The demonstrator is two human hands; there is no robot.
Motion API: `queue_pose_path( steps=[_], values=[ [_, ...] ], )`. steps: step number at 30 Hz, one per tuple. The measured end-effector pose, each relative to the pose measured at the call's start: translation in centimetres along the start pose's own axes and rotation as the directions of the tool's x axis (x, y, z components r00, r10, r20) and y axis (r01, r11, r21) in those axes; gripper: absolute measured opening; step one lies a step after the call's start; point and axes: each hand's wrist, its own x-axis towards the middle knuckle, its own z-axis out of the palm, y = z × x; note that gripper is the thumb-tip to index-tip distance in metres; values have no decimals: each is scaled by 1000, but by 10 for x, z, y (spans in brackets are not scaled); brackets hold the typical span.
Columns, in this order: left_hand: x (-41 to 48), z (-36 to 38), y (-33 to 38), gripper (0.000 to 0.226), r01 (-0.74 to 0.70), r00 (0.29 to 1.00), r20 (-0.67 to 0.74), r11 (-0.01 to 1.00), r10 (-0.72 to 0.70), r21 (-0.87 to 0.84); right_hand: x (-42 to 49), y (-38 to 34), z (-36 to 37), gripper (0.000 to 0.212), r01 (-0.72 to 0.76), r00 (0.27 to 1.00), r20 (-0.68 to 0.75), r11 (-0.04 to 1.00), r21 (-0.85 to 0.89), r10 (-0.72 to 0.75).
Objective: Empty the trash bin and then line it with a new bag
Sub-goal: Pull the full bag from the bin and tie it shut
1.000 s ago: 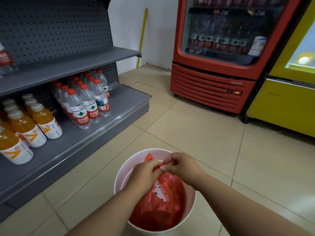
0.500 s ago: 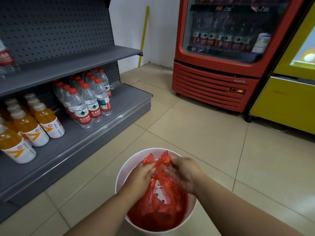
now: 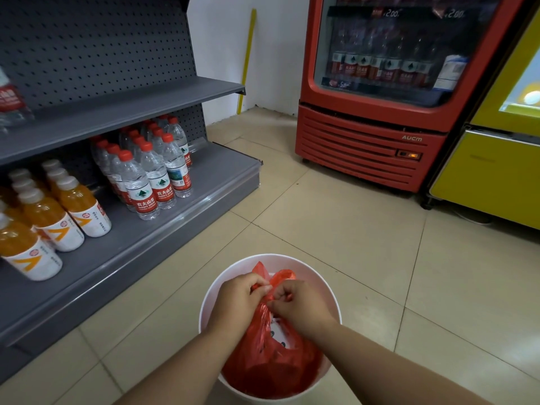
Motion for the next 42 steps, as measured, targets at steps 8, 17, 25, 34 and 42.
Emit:
queue_pose_path(
  steps=[8, 17, 25, 34, 42],
  values=[
    [-1, -16, -2, 57, -345, 897, 392, 879, 205, 328, 1, 0, -7, 33, 77, 997, 3, 992, -99, -77],
    [9, -25, 1, 14, -26, 858, 505, 975, -92, 222, -1, 0, -7, 6, 175, 985, 14, 972, -155, -175],
    [6, -24, 7, 23, 440, 818, 493, 874, -295, -207, -14, -5, -11, 25, 286, 954, 9, 907, -310, -298],
    [7, -34, 0, 20, 303, 886, 406, 942, -222, -146, -12, -14, -11, 25, 281, 956, 56, 839, -466, -289],
    [8, -40, -8, 10, 27, 974, 214, 978, -73, 207, -9, -13, -12, 13, 263, 963, 192, 825, -501, -190]
  ],
)
